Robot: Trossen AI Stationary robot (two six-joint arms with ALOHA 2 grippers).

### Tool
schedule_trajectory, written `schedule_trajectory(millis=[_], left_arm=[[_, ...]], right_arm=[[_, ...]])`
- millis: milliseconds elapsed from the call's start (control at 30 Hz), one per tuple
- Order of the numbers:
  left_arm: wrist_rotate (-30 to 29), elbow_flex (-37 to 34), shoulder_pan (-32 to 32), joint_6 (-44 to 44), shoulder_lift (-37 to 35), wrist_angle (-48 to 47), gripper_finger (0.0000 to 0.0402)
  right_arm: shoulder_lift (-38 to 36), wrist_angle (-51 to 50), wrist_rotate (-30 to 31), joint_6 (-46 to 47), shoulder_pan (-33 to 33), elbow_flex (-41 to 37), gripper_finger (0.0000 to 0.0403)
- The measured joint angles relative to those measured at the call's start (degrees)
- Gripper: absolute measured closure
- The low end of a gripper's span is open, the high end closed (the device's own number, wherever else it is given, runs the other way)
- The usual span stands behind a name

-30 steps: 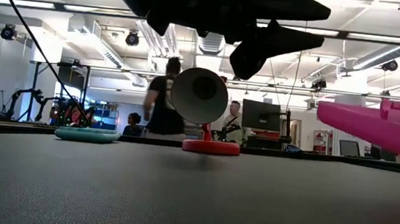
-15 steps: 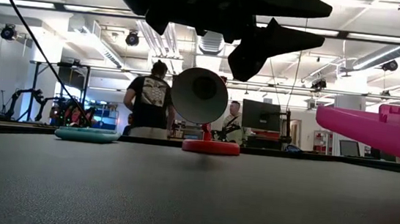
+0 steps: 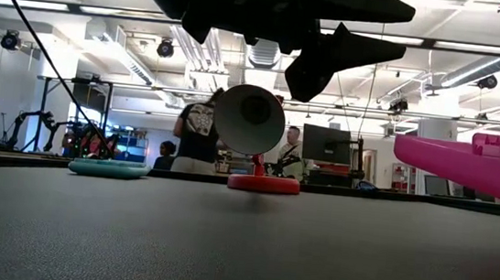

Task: Pack school essentials
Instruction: Close the pink supply box

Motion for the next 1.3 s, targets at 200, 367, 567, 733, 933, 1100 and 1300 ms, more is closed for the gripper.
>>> schedule_trajectory(millis=[200,367,567,733,933,1100,1300], left_arm=[[0.0,0.0,0.4,-0.1,-0.5,-1.0,0.0246],[0.0,0.0,1.7,0.1,-1.6,-5.1,0.0246],[0.0,0.1,4.2,0.1,-1.7,-13.1,0.0246],[-1.1,0.1,6.8,0.1,-1.7,-15.9,0.0246],[-3.4,0.1,7.6,3.5,-1.7,-15.3,0.0246],[-7.8,0.1,7.7,6.6,-1.7,-14.9,0.0246],[-15.5,0.0,8.4,9.8,-1.7,-15.1,0.0246]], right_arm=[[0.0,0.0,0.0,-1.6,-0.6,-0.2,0.0322],[0.0,-0.1,0.3,-2.8,-1.0,-0.2,0.0376],[0.0,-0.7,0.7,-7.7,-1.8,-0.2,0.0392],[-0.1,-0.4,0.5,-14.5,-2.5,-0.2,0.0393],[-0.1,-2.1,1.2,-23.9,-3.4,-0.2,0.0393],[-0.1,-7.2,2.2,-29.8,-5.5,-0.2,0.0393],[-0.1,-8.3,4.0,-35.5,-7.8,-0.2,0.0393]])
